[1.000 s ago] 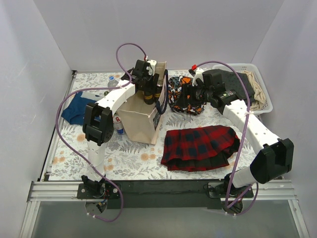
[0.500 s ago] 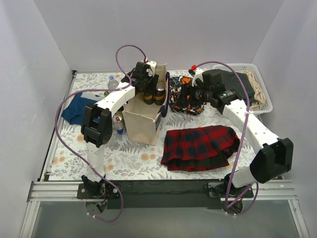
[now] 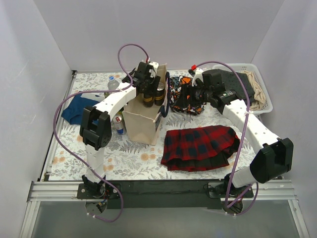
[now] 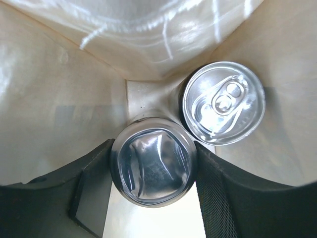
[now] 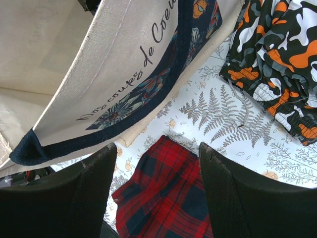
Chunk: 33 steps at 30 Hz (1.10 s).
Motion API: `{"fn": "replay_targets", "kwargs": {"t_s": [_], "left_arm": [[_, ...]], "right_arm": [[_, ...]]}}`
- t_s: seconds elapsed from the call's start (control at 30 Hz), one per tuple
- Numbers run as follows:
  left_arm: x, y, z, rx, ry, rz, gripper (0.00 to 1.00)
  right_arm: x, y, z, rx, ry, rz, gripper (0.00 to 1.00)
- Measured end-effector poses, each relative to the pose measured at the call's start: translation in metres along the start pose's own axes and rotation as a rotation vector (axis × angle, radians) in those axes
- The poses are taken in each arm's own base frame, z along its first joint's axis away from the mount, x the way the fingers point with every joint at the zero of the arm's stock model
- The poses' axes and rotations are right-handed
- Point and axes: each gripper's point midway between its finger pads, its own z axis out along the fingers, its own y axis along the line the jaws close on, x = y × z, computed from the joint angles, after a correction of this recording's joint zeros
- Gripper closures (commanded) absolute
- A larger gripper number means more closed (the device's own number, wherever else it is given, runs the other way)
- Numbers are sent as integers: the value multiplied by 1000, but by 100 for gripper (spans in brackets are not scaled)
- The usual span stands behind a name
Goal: Take the beverage out of the canvas bag
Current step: Take out the drink from the canvas bag.
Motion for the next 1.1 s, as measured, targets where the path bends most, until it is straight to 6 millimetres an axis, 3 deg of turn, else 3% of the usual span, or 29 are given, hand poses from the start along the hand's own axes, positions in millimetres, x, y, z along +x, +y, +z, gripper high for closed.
{"fn": "replay_targets", "kwargs": {"t_s": [0.33,0.67,1.1], "left_arm": [[-27,3,-22,-17,-28,-1,100],[-74,0,-68,22,-91,-25,100],[-81,1,-131,56,-109,-70,100]], "right_arm": [[0,1,0,-4,1,2,27],[0,3,-1,-10,0,9,27],[-9,19,-30,-36,-68,1,27]]}}
